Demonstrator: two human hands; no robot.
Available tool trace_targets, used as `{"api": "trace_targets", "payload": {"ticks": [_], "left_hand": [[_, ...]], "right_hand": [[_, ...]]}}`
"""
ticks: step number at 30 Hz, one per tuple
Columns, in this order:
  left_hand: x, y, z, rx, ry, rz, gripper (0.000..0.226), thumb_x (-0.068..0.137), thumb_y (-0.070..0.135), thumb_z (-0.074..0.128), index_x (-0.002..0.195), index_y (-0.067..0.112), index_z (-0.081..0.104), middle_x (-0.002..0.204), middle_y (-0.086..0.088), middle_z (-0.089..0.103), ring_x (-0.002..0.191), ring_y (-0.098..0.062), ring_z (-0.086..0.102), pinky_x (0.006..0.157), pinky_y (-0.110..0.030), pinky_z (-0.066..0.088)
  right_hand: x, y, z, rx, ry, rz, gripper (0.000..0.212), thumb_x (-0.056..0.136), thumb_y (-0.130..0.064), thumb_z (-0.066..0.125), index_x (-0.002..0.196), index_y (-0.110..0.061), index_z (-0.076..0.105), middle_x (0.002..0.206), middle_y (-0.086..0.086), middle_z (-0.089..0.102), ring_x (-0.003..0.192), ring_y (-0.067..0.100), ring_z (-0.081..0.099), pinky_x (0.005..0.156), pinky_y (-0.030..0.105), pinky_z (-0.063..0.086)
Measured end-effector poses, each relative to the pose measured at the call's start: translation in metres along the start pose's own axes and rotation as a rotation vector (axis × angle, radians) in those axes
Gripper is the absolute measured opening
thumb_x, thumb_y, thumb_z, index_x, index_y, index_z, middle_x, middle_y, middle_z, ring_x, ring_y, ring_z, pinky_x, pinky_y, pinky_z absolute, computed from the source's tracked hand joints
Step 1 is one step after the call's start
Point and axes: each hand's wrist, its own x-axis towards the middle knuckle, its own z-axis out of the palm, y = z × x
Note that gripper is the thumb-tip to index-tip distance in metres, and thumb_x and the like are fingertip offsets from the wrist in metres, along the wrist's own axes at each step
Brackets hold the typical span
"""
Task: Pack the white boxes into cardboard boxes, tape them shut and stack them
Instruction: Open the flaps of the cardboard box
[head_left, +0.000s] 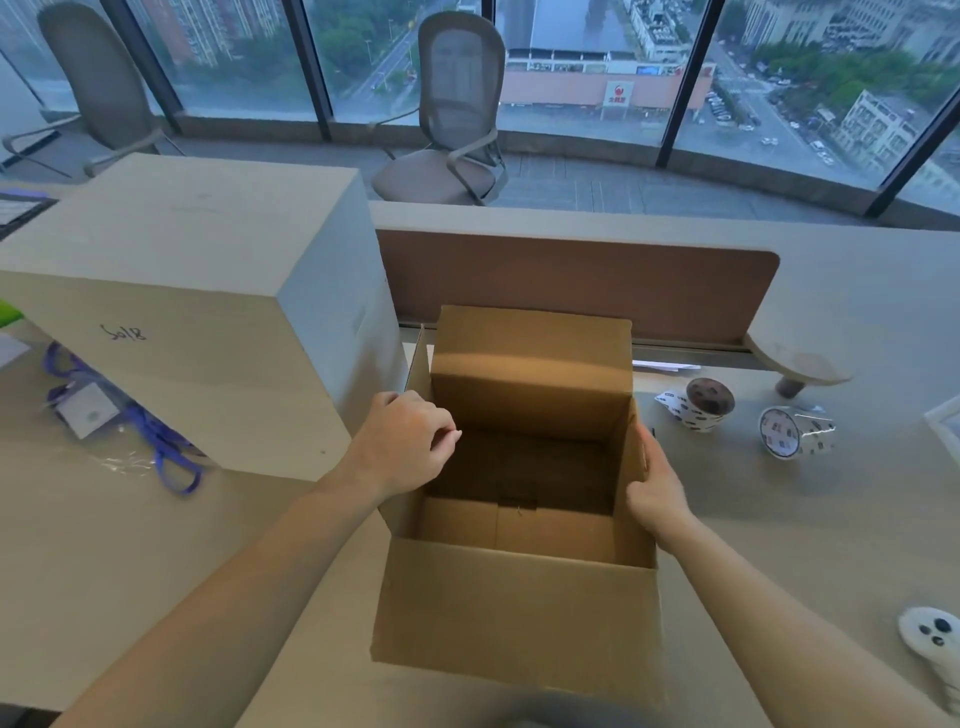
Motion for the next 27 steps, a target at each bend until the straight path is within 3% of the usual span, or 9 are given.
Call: {"api": "trace_targets", "payload": {"ticks": [4,8,10,13,17,21,24,26,27], "left_hand": [[0.000,-0.008,-0.001,0.055,0.011,-0.015,0.027,0.094,0.036,0.053,0.087,0.022,0.075,0.086,0.007,0.073,0.094,-0.017,0.063,0.092,-0.039,0.045],[0.001,-0.010,-0.007,0.206,-0.043,-0.044,0.024,0.096,0.038,0.057,0.104,0.024,0.075,0.113,0.006,0.071,0.123,-0.017,0.054,0.107,-0.041,0.033],[0.003,-0.010,-0.013,0.303,-0.096,-0.093,0.038,0.096,0.045,0.055,0.124,0.023,0.068,0.136,0.002,0.061,0.140,-0.018,0.039,0.116,-0.043,0.024],[0.008,-0.004,-0.024,0.428,-0.170,-0.180,0.069,0.095,0.058,0.047,0.151,0.018,0.039,0.160,-0.002,0.032,0.153,-0.021,0.012,0.123,-0.048,0.012],[0.013,-0.005,-0.039,0.523,-0.225,-0.239,0.090,0.091,0.073,0.035,0.158,0.015,0.019,0.167,-0.002,0.012,0.154,-0.026,-0.003,0.123,-0.052,0.006],[0.011,0.001,-0.025,0.437,-0.360,-0.407,0.093,0.090,0.078,0.014,0.154,0.011,0.028,0.163,-0.010,0.024,0.153,-0.031,0.008,0.121,-0.053,0.005],[0.017,0.024,-0.003,0.052,-0.399,-0.511,0.084,0.093,0.073,0.006,0.129,0.013,0.053,0.134,-0.013,0.056,0.127,-0.030,0.049,0.109,-0.049,0.040],[0.027,0.044,0.003,-0.153,-0.360,-0.564,0.076,0.096,0.070,0.010,0.112,0.016,0.060,0.111,-0.008,0.065,0.105,-0.025,0.061,0.096,-0.044,0.049],[0.033,0.053,0.005,-0.241,-0.360,-0.596,0.074,0.097,0.071,0.015,0.114,0.015,0.061,0.112,-0.006,0.065,0.106,-0.024,0.061,0.097,-0.043,0.049]], "right_hand": [[0.003,0.010,-0.001,0.209,0.049,0.057,0.075,0.093,0.009,0.047,0.155,-0.028,0.027,0.148,0.002,0.047,0.129,0.028,0.048,0.105,0.046,0.044],[0.004,0.014,-0.001,0.284,0.055,0.106,0.067,0.095,0.007,0.044,0.151,-0.030,0.037,0.136,0.002,0.054,0.118,0.028,0.051,0.099,0.049,0.047],[0.006,0.017,-0.003,0.300,0.029,0.118,0.067,0.096,0.006,0.044,0.151,-0.033,0.037,0.130,-0.001,0.053,0.117,0.028,0.051,0.096,0.049,0.048],[0.012,0.024,-0.011,0.332,0.011,0.132,0.071,0.093,0.007,0.045,0.150,-0.035,0.039,0.127,-0.003,0.055,0.113,0.027,0.053,0.085,0.042,0.050],[0.019,0.032,-0.024,0.362,-0.003,0.170,0.073,0.091,0.010,0.046,0.147,-0.038,0.043,0.128,-0.001,0.059,0.110,0.029,0.057,0.083,0.043,0.052],[0.026,0.044,-0.041,0.374,-0.008,0.206,0.067,0.094,0.007,0.048,0.146,-0.035,0.044,0.129,0.004,0.059,0.110,0.032,0.057,0.093,0.053,0.051],[0.030,0.051,-0.047,0.365,-0.034,0.218,0.066,0.095,0.006,0.048,0.147,-0.034,0.044,0.128,0.007,0.060,0.109,0.034,0.059,0.094,0.058,0.051],[0.030,0.052,-0.047,0.362,-0.032,0.224,0.065,0.096,0.005,0.048,0.147,-0.035,0.044,0.128,0.006,0.060,0.109,0.034,0.060,0.094,0.060,0.051],[0.031,0.053,-0.048,0.357,-0.034,0.224,0.064,0.096,0.005,0.048,0.146,-0.035,0.044,0.128,0.006,0.060,0.109,0.034,0.060,0.094,0.061,0.050]]}}
